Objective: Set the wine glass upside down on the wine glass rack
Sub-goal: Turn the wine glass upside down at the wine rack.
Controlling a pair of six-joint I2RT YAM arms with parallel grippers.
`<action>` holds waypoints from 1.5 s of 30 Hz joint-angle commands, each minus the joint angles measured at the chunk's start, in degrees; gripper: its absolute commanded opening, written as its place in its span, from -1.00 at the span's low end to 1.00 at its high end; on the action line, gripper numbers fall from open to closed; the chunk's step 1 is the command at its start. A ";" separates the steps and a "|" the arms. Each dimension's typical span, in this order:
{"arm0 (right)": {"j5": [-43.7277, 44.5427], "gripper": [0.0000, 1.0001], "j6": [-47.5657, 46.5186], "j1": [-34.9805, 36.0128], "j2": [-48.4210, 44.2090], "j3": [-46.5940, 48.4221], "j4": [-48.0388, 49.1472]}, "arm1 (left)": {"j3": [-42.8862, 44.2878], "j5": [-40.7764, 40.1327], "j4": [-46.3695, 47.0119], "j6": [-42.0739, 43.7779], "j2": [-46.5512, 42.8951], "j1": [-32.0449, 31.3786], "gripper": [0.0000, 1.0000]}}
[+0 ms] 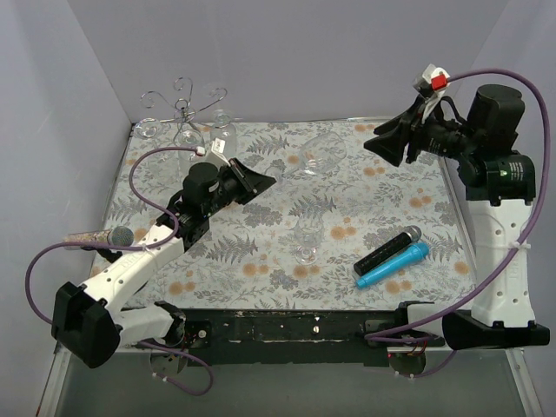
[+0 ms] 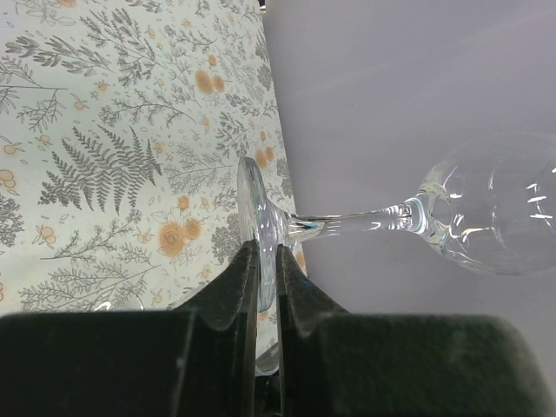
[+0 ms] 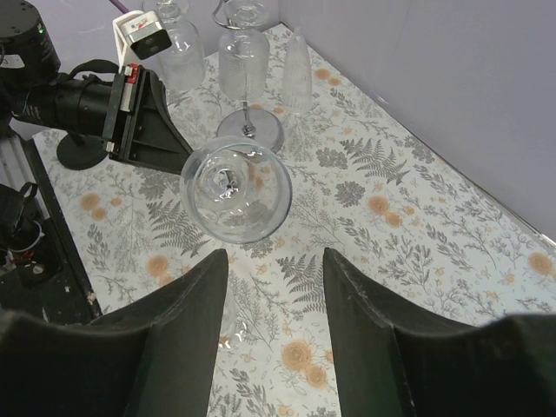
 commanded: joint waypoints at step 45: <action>-10.20 0.20 -13.56 -9.26 -9.61 -5.99 -11.62 | 9.51 -24.61 -24.76 20.46 -19.23 -0.01 -1.00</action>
